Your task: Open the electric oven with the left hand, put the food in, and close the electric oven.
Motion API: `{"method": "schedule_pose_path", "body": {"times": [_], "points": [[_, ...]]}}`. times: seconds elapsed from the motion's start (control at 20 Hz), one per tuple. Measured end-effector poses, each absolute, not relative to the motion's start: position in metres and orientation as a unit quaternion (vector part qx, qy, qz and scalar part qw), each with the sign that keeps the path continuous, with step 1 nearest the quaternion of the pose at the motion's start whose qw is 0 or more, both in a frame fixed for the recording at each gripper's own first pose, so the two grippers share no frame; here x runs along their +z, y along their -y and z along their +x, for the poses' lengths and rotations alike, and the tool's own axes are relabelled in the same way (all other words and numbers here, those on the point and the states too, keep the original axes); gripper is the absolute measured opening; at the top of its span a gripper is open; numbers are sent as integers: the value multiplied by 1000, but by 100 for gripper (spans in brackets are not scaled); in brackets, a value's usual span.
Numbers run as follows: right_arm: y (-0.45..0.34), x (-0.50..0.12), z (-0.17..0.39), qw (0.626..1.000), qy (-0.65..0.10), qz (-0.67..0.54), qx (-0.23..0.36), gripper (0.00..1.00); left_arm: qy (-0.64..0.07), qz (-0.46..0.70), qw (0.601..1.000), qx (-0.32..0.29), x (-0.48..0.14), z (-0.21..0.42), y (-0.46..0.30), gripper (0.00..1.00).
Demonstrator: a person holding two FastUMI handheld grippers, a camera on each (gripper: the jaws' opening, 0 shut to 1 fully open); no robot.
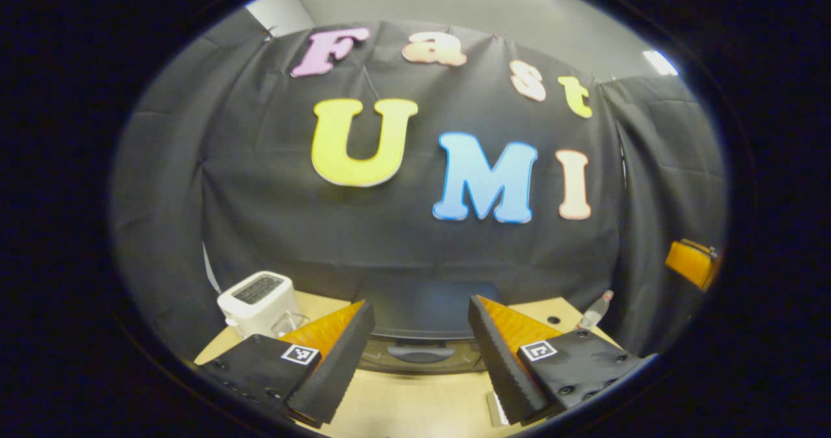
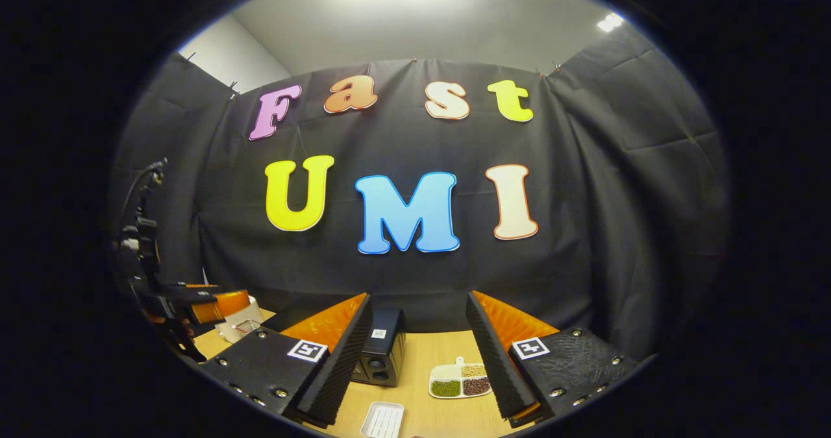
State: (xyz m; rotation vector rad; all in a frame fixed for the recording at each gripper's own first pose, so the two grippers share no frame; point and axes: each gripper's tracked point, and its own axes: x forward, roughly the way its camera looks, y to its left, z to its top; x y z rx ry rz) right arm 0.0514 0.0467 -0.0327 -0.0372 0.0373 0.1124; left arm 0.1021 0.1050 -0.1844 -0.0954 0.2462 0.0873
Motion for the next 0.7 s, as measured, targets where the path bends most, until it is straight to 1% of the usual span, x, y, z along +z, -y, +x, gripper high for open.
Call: {"method": "schedule_pose_path", "body": {"times": [0.05,0.25,0.3,0.35,0.4,0.5,0.7], "points": [[-45,-36,51,998,-23,-17,61,88,-100,-48,992,55,-170,98,-105,93],[-46,-25,46,997,-14,-9,75,88,-53,-25,995,76,-133,82,-104,100],[-48,-21,44,997,-8,-7,80,88,-48,-25,996,75,-127,75,-99,100],[-53,-21,43,996,-6,-4,86,88,-43,-26,996,72,-121,67,-95,100],[-56,-23,40,996,-12,-5,89,88,-43,-26,996,68,-119,61,-91,92],[-60,-21,32,996,-19,2,84,88,-46,-28,997,54,-120,63,-88,100],[-71,-7,14,998,-10,15,67,88,-41,-38,998,22,-107,51,-77,100]]}}
